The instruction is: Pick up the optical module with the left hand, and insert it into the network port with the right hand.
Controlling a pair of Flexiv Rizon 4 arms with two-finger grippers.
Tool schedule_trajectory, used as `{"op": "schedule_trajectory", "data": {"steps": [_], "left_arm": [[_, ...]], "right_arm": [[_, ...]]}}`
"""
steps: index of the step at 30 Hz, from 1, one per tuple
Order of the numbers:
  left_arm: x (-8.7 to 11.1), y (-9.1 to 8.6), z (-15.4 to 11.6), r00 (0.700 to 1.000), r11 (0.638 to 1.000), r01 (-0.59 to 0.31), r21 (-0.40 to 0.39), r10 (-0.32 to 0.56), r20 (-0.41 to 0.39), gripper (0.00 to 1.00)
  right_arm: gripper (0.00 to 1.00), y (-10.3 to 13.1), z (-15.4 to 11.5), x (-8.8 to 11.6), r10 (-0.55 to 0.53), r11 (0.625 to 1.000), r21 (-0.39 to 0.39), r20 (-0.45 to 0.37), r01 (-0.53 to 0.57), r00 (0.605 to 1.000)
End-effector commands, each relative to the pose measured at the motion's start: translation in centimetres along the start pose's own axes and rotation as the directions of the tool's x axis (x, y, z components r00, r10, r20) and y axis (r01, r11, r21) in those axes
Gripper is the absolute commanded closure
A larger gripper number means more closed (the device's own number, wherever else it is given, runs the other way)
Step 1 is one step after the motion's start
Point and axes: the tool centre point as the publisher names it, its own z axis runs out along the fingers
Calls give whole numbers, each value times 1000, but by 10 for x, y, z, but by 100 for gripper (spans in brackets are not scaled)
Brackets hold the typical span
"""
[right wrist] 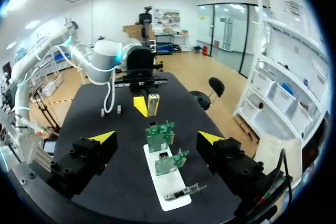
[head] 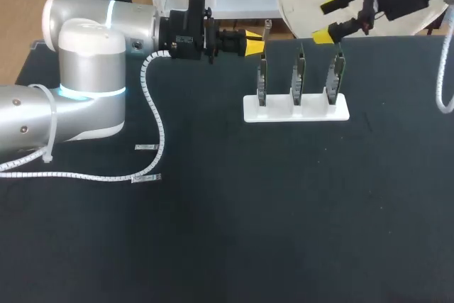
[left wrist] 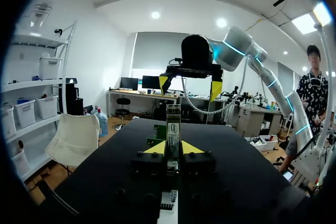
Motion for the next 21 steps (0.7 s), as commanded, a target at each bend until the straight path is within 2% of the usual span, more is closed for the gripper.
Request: {"op": "schedule_trajectory", "data": {"steps": [1, 11, 21], "left_arm": [[1, 2, 0, 1000, 1000, -1, 4, 1, 0, 100], [1, 2, 0, 1000, 1000, -1, 4, 1, 0, 100], [1, 2, 0, 1000, 1000, -1, 4, 1, 0, 100]], "right_arm": [[0, -3, 10, -7, -24, 952, -305, 13, 27, 1000], [0, 0, 33, -19, -38, 931, -363, 27, 45, 999], [0, 1, 50, -30, -42, 925, -375, 48, 57, 998]]}}
